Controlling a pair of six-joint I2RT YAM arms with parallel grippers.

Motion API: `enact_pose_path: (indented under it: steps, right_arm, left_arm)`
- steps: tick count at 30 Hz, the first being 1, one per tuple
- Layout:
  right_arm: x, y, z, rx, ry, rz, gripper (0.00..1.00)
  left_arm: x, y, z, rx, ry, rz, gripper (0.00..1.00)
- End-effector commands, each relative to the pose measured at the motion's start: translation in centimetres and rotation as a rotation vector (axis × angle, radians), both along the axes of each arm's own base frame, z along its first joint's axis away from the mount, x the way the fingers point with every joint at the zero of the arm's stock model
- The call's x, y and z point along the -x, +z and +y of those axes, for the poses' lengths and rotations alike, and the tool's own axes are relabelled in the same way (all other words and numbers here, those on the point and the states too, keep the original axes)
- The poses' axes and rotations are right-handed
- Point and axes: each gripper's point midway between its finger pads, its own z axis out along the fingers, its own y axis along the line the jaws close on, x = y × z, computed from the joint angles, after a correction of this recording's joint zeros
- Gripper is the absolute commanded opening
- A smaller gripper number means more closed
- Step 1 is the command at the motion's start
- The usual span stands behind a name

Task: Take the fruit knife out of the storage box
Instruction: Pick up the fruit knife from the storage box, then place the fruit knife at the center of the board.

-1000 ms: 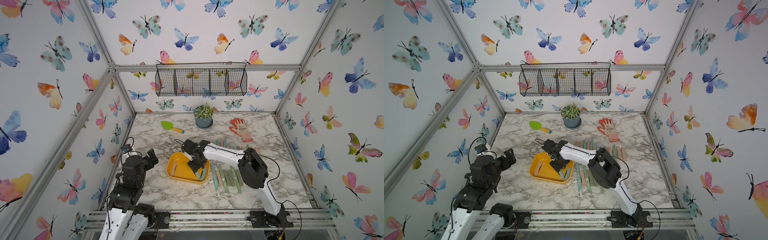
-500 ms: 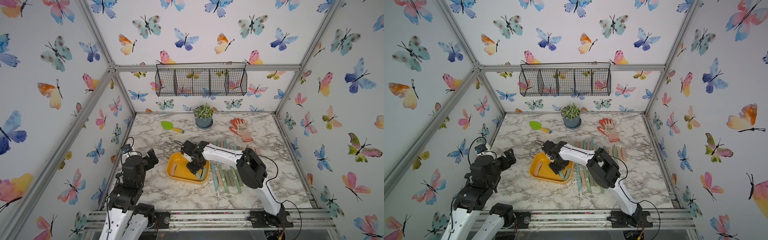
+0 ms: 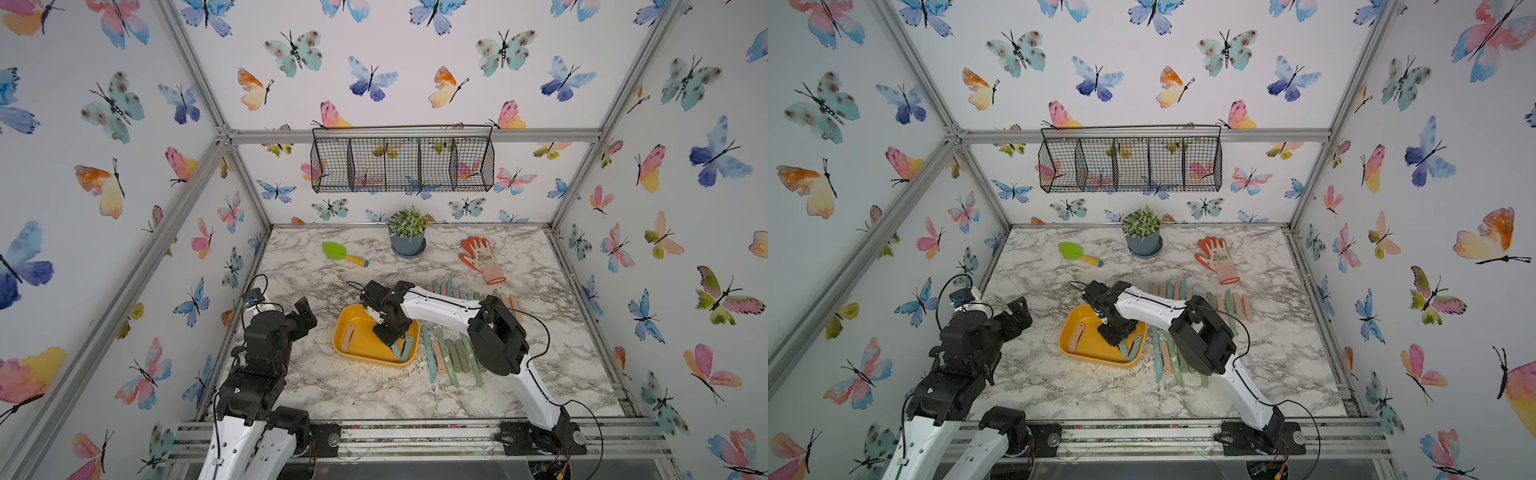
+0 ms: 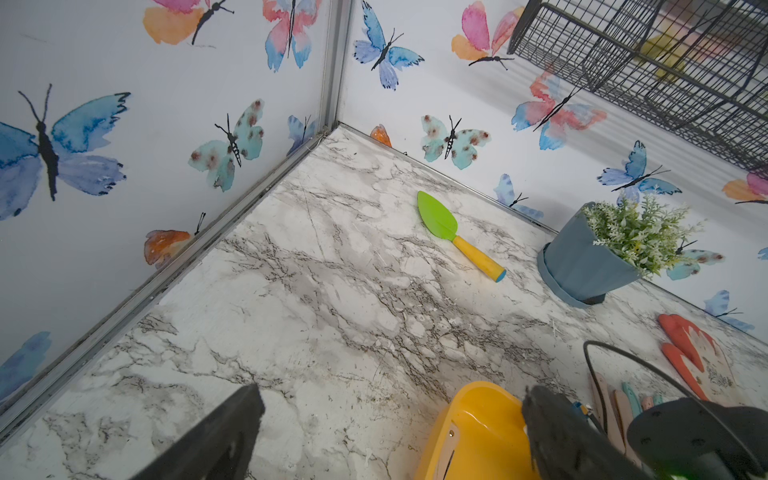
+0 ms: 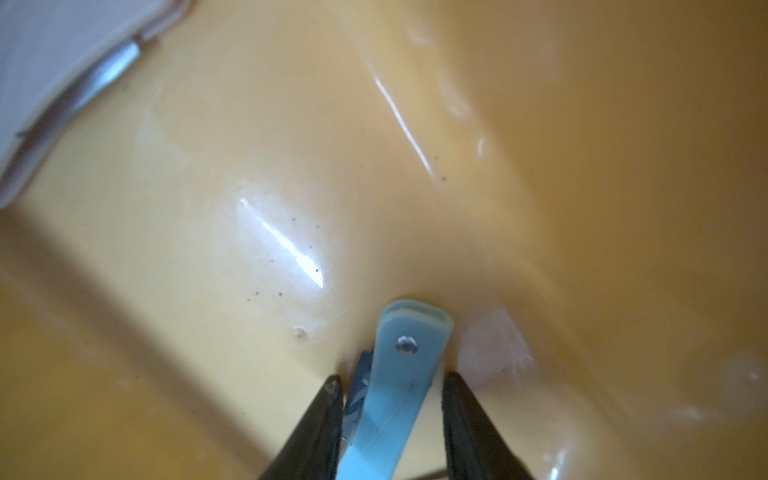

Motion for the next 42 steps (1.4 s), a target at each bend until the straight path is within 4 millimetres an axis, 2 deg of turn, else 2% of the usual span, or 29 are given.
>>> enact_pose_path:
  steps: [1,13,20,23,25,29,32,36,40,42]
  right_arm:
    - [0.5,-1.4,-0.9,0.058,-0.016,0.025,0.36]
    - [-0.9,1.9,0.6,-0.043,-0.032,-0.063,0.28]
    - [-1.7,6.0,1.8,-0.163,-0.038,-0.130,0.27]
    - [-2.2,8.1,1.8,-0.197,-0.051,-0.168,0.28]
    - [-2.7,9.4,1.1,-0.198,-0.077,-0.200,0.28]
    - [-3.7,11.3,-2.0,-0.192,-0.169,-0.236,0.28]
    - [-3.9,12.6,-5.2,-0.209,-0.248,-0.264,0.28]
    - [-3.7,13.1,-11.6,-0.199,-0.393,-0.286,0.27]
    - [-2.6,12.4,-18.8,-0.163,-0.544,-0.296,0.27]
    - [-1.9,11.7,-21.6,-0.154,-0.601,-0.293,0.27]
  left_arm:
    - [0.2,1.4,0.4,0.004,0.018,-0.033,0.99]
    - [0.2,1.4,0.3,0.004,0.016,-0.034,0.98]
    - [0.2,1.4,0.3,0.004,0.016,-0.034,0.98]
    - [0.2,1.4,0.3,0.005,0.015,-0.034,0.98]
    - [0.1,1.4,0.2,0.007,0.010,-0.036,0.98]
    - [-0.1,1.5,-1.1,0.012,-0.071,-0.038,0.98]
    - [-0.3,1.4,-2.6,0.024,-0.161,-0.040,0.98]
    - [-0.4,1.5,-4.4,0.036,-0.259,-0.046,0.98]
    - [-0.4,1.5,-5.2,0.037,-0.304,-0.053,0.98]
    - [-0.4,1.5,-5.3,0.036,-0.303,-0.053,0.98]
